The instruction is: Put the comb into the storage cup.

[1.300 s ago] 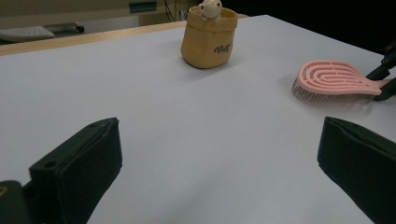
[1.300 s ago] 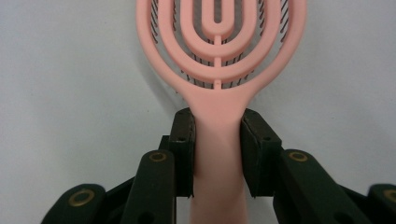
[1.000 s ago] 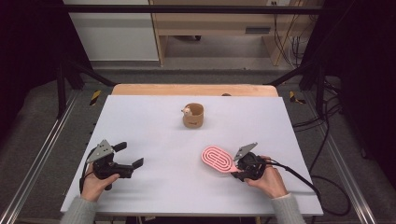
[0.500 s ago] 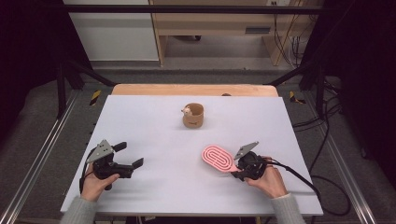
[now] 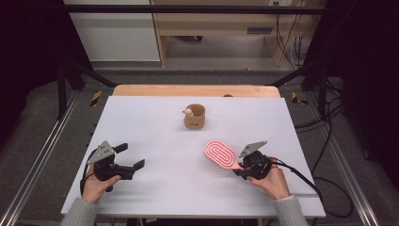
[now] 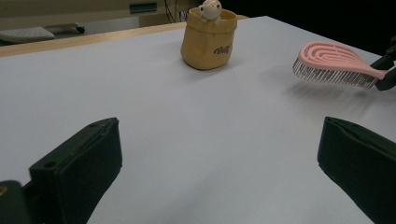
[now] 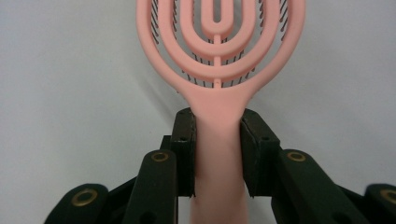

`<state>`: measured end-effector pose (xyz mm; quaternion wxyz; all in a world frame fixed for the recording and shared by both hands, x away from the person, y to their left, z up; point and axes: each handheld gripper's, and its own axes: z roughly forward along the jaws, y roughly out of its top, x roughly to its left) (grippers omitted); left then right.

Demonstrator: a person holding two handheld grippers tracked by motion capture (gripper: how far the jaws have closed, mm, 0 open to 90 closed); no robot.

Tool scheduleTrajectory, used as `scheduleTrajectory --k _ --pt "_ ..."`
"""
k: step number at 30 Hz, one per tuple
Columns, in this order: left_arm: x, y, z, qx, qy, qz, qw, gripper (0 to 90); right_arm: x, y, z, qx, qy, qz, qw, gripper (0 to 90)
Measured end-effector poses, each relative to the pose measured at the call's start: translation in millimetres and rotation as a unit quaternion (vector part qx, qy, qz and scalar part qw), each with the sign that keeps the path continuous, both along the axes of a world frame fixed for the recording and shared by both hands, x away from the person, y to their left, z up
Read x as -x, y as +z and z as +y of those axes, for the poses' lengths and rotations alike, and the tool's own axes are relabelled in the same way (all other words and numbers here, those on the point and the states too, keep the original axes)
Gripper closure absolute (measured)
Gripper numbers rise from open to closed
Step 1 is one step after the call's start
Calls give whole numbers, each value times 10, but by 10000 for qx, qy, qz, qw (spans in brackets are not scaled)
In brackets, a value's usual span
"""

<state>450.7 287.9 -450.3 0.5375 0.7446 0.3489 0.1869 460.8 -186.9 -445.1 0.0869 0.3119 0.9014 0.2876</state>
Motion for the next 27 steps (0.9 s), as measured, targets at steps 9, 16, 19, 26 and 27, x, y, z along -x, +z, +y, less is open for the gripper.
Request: scheduleTrajectory --k 9,16,19,26,27 --pt "4 5 -22 -7 -8 -4 10000 0 9 29 -16 -135 -36 -231 9996 696" --pt "11 20 -37 24 -12 -18 10000 0 16 65 -41 -282 -112 -397 9988 696" --pt "13 21 -54 13 -21 -12 10000 0 17 73 -45 -387 -147 -453 9981 696" --pt "14 28 -84 18 -20 4 10000 0 16 76 -51 -470 -181 -540 9973 696" --pt "15 33 -90 26 -6 -1 10000 0 19 81 -52 -510 -203 -565 9969 696"
